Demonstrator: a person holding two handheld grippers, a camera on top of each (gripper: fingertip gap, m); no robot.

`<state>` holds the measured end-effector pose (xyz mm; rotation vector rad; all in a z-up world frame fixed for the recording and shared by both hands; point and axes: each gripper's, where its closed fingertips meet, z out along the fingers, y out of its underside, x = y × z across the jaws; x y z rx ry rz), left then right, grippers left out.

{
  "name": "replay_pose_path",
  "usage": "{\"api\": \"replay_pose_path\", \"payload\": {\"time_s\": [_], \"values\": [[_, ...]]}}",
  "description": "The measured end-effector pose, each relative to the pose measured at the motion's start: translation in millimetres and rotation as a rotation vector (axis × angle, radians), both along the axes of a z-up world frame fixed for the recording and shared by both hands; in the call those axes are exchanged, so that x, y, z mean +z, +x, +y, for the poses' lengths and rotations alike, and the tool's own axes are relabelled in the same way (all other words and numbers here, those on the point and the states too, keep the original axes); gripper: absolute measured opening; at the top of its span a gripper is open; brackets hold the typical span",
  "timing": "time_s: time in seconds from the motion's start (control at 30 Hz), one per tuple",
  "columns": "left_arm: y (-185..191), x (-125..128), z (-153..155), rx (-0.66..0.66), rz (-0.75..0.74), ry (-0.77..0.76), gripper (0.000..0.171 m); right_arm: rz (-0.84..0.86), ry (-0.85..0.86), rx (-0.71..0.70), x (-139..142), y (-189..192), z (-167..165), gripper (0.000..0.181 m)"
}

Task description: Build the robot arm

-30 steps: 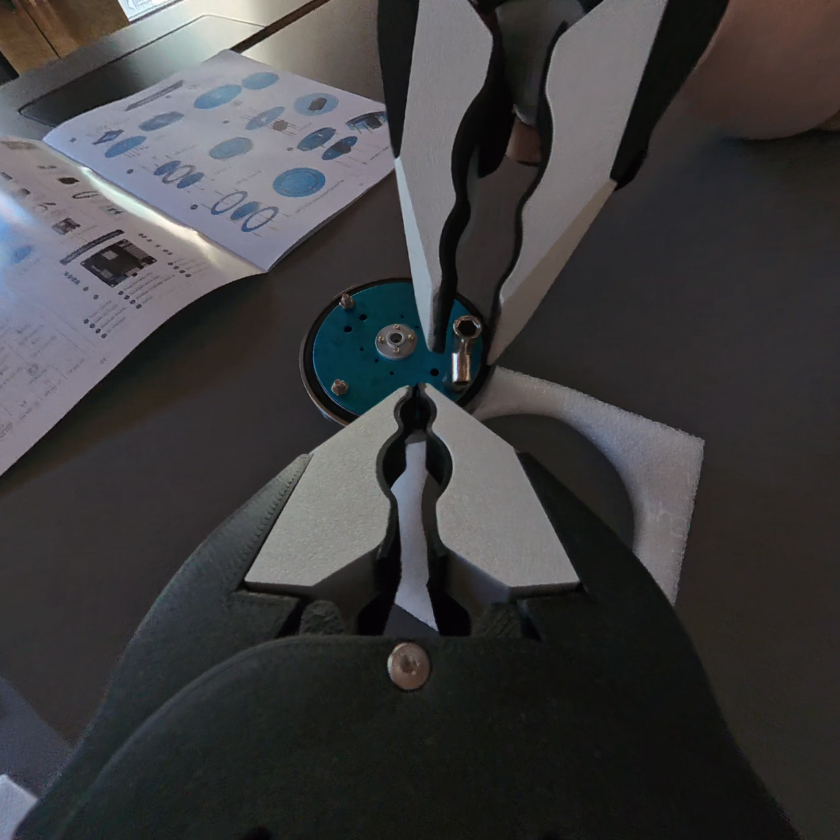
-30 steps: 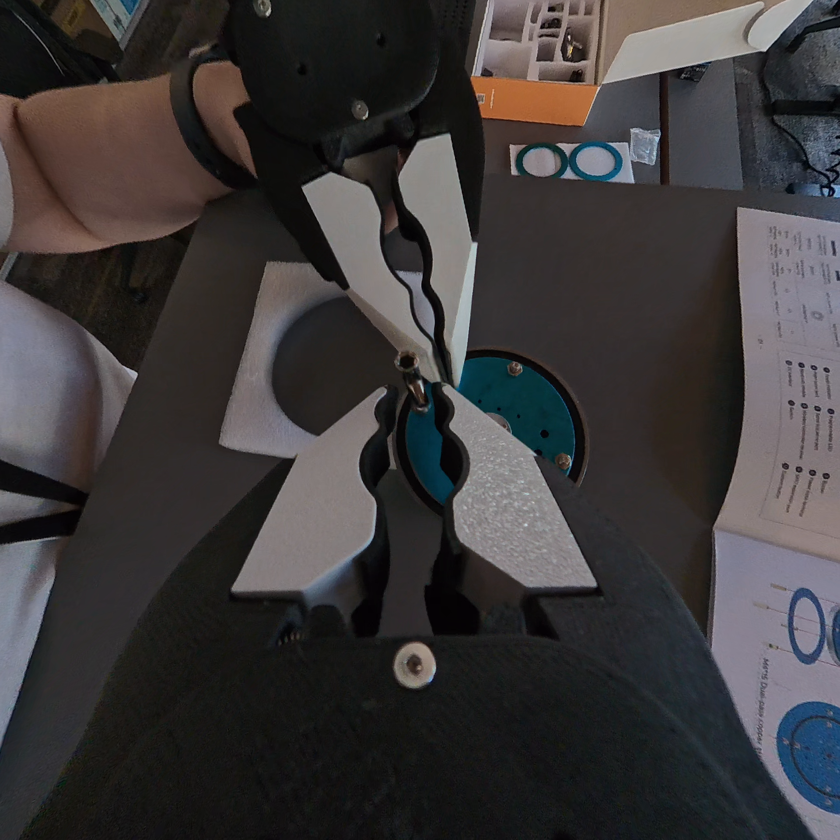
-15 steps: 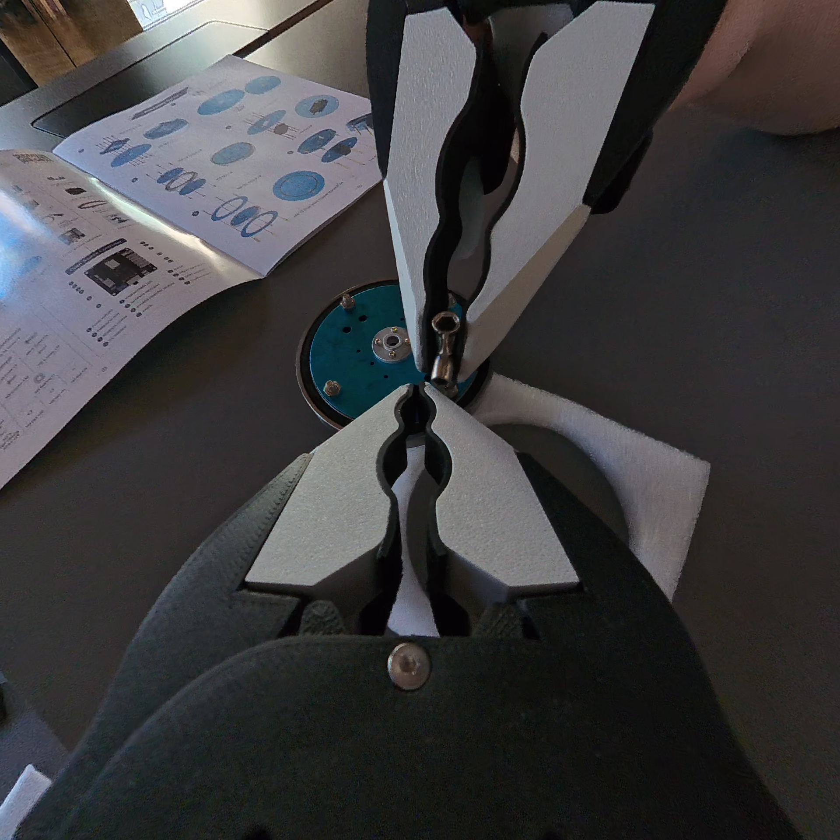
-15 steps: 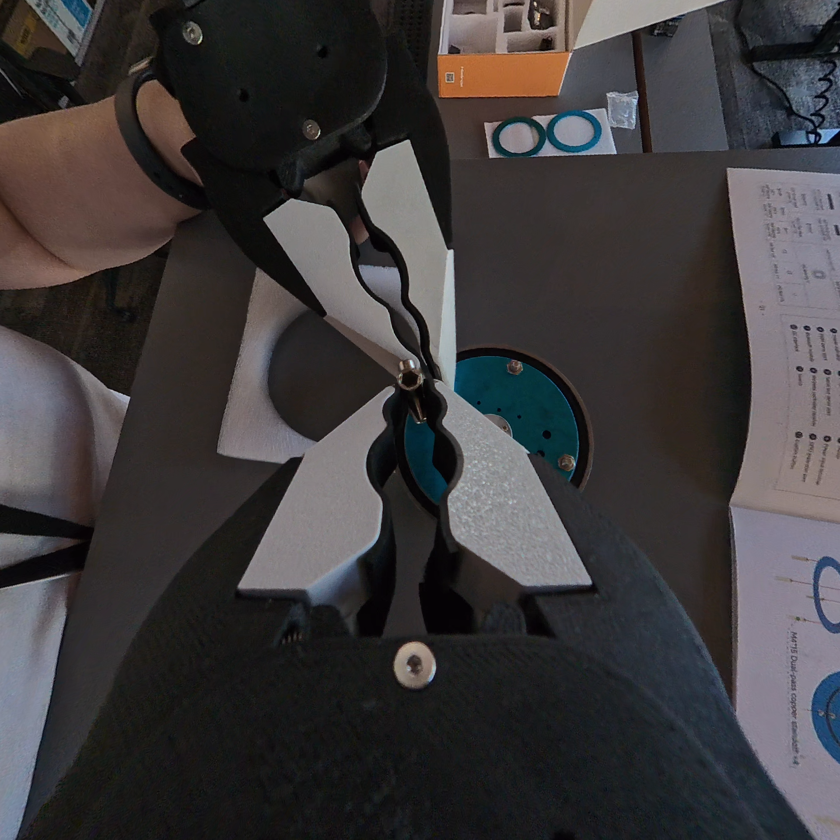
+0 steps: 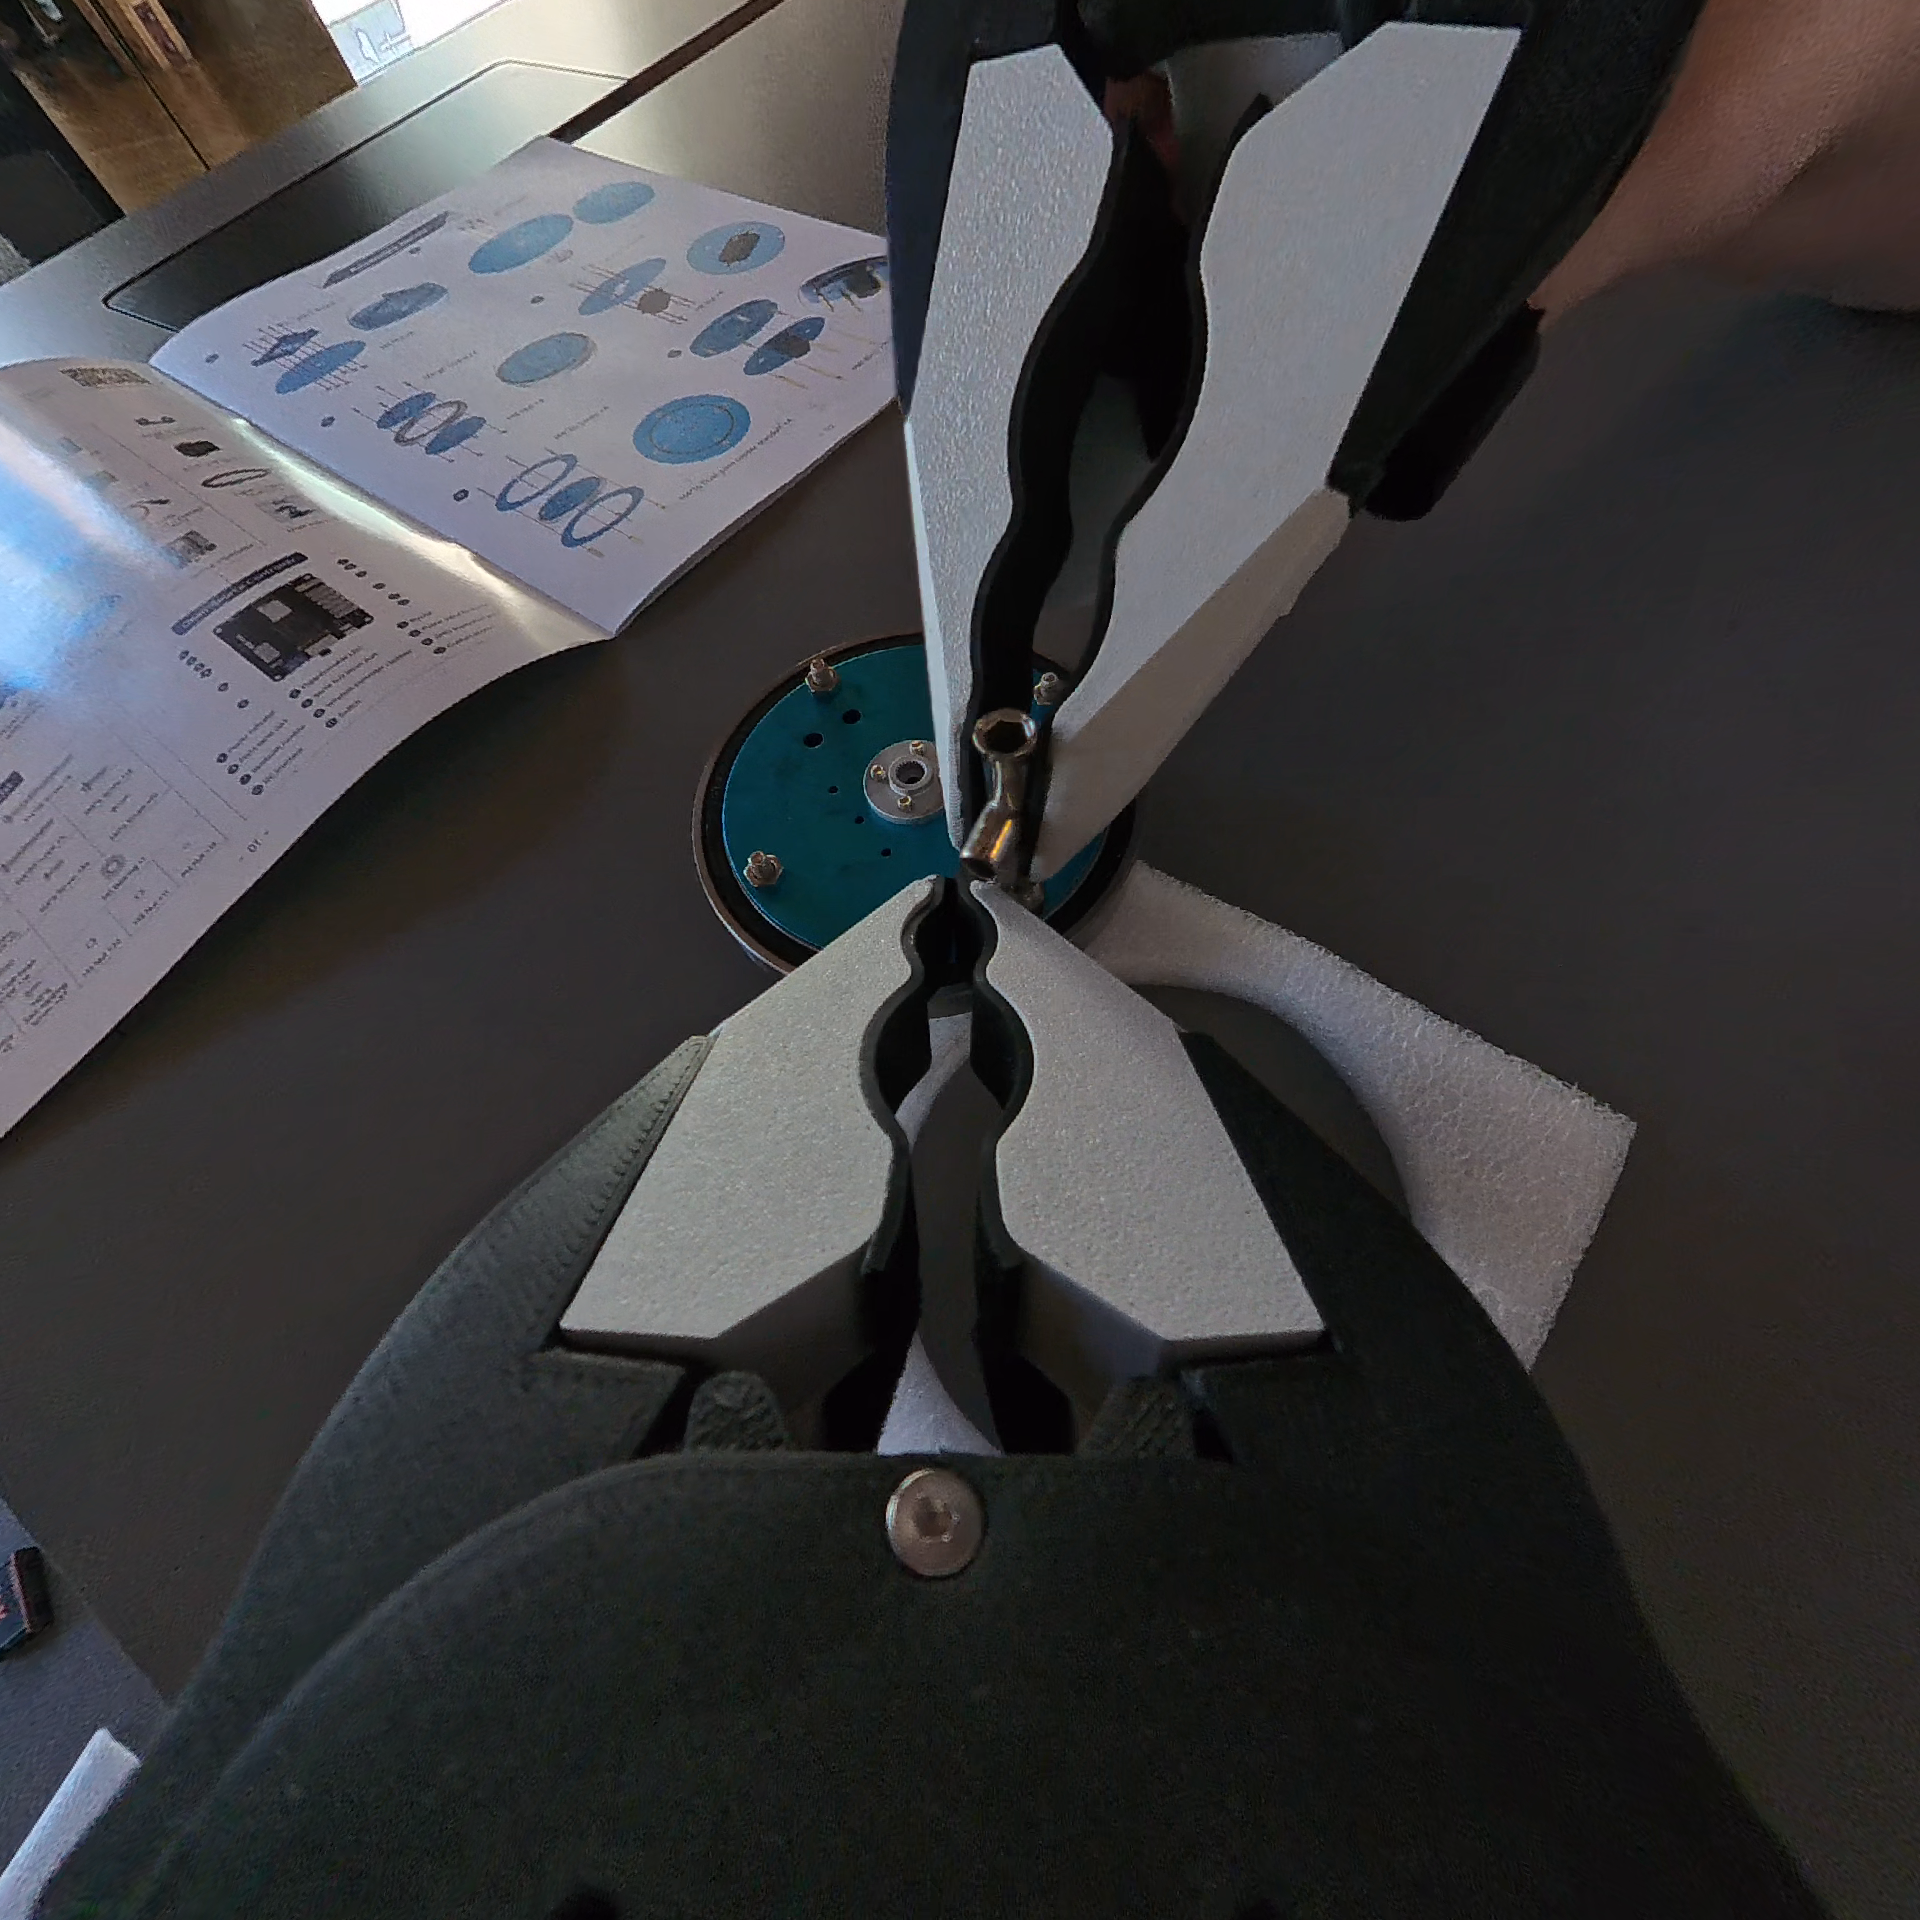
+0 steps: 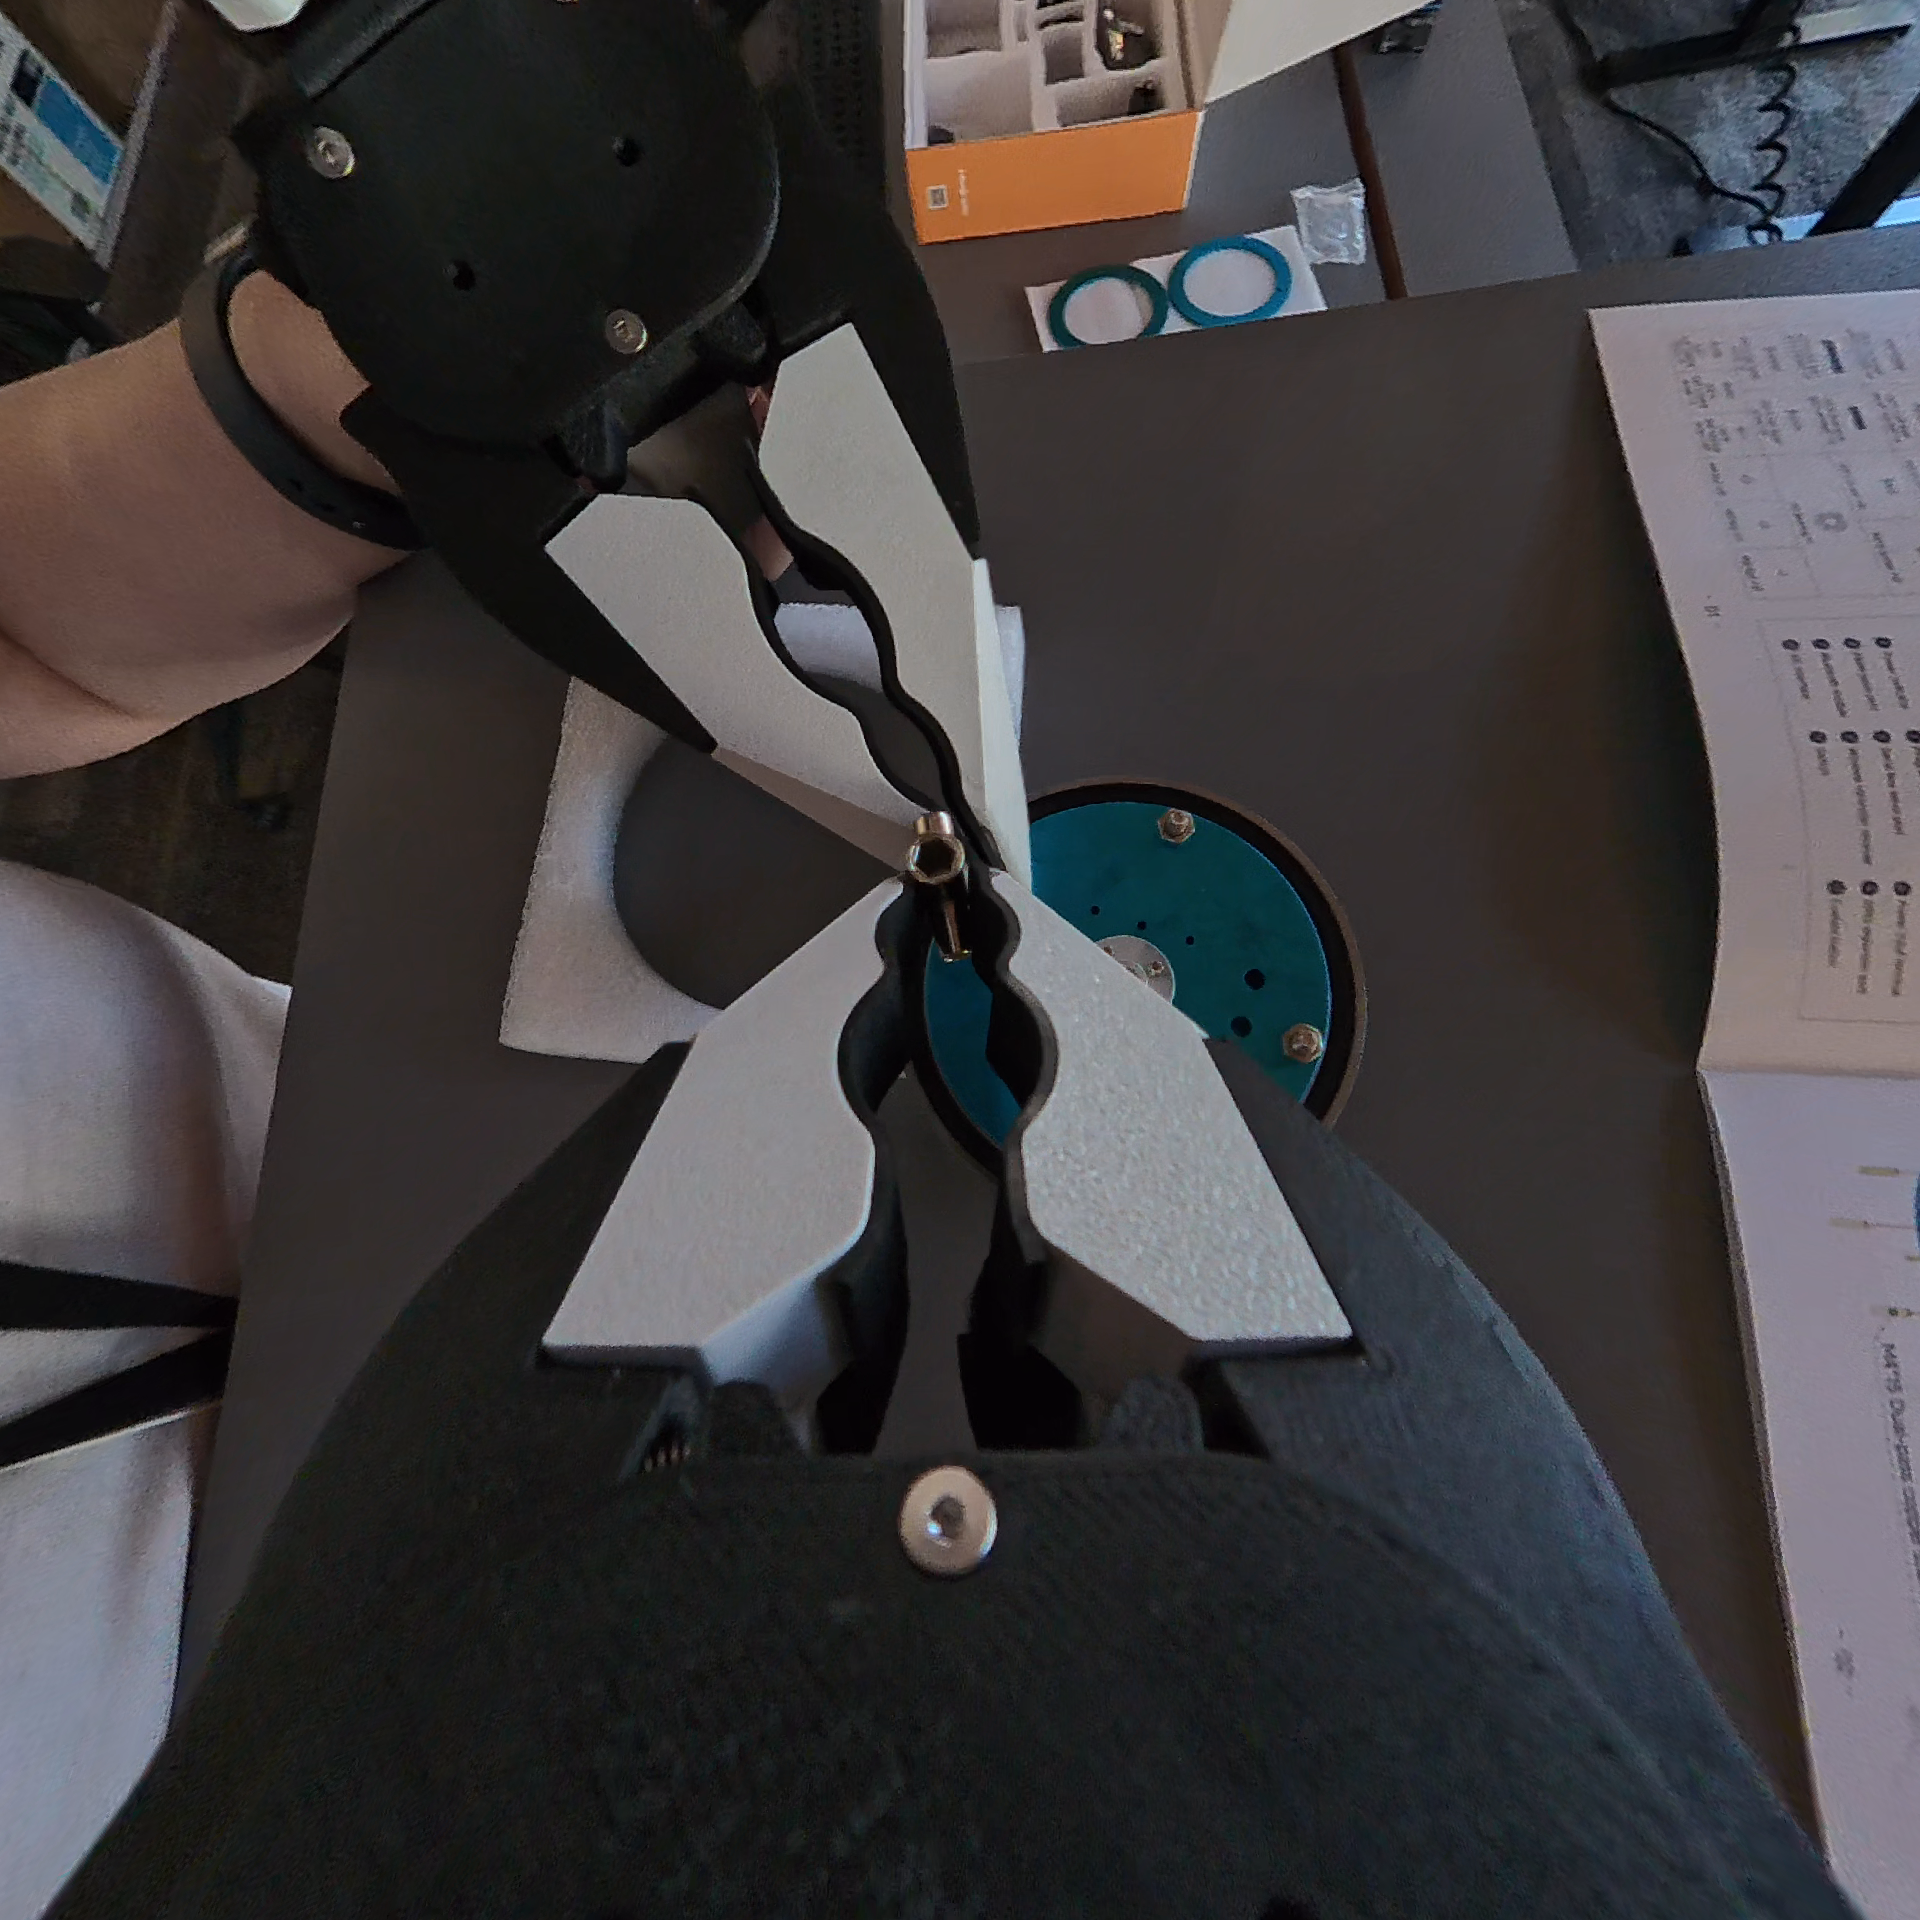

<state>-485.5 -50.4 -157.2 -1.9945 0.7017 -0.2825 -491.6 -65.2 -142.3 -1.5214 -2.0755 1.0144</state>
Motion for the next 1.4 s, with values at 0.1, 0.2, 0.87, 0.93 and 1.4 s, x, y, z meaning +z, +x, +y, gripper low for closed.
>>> {"api": "replay_pose_path", "payload": {"time_s": [0.1, 0.2, 0.87, 0.93, 1.4], "values": [[-0.1, 0.0, 0.1, 0.002, 0.006, 0.004, 0.000, 0.005, 0.011, -0.052, -0.2, -0.1, 0.6, 0.009], [-0.1, -0.2, 0.4, 0.004, 0.010, 0.007, 0.000, 0.020, 0.037, -0.101, -0.4, 0.1, 0.9, 0.009], [0.3, -0.4, 1.7, 0.011, 0.009, 0.006, 0.000, 0.023, 0.102, -0.419, -2.5, 1.0, 4.8, 0.011], [0.5, -0.4, 1.5, 0.009, 0.003, 0.002, 0.000, 0.031, 0.111, -0.439, -2.6, 1.3, 4.9, 0.012], [-15.6, 18.7, 1.8, 0.095, -0.087, 0.083, 0.000, 0.170, 0.081, -0.244, 20.0, 5.6, 6.0, 0.007]]}}
